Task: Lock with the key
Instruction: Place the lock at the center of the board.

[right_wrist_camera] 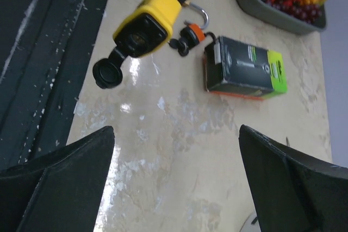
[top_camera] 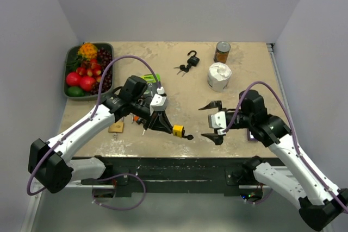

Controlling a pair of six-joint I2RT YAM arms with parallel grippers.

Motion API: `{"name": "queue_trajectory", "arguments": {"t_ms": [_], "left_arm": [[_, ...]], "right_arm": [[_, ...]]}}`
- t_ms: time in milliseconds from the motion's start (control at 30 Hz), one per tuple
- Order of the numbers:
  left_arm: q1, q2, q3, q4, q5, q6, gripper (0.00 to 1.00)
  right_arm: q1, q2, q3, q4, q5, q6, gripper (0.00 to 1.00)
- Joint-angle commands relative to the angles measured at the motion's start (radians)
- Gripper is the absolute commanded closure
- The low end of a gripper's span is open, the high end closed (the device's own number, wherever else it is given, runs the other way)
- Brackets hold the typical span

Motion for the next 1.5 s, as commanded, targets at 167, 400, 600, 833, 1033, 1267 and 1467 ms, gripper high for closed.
{"name": "queue_trajectory", "arguments": {"t_ms": [167,400,600,833,1033,1267,1467], "left_arm": [[-0.026,0.004,0.069,-0.012,0.113,0.043,1.00],[-0.031,0.001,0.063,-0.015,0.116,0.045,1.00],[-0.043,0.001,0.056,-0.023,0.123,0.051,1.00],[-0.045,0.001,0.051,-0.023,0.117,0.054,1.00],[-0.045,0.002,0.031,-0.026,0.094,0.080,1.00],[-0.045,0.007,0.025,-0.046,0.077,0.104,1.00],[-0.045,0.012,0.022,-0.041,0.068,0.103,1.00]], "right_arm": [[0.229,0.005,0.003,0.072,0.061,-0.068,0.01],[0.315,0.009,-0.017,0.078,0.134,-0.117,0.02],[0.356,0.038,-0.024,0.150,0.208,-0.157,0.10],[0.375,0.069,0.011,0.176,0.211,-0.120,0.26],[0.394,0.077,0.032,0.167,0.197,-0.094,0.37],[0.402,0.092,0.063,0.115,0.191,-0.104,0.38],[0.402,0.117,0.104,0.087,0.162,-0.067,0.43]]}}
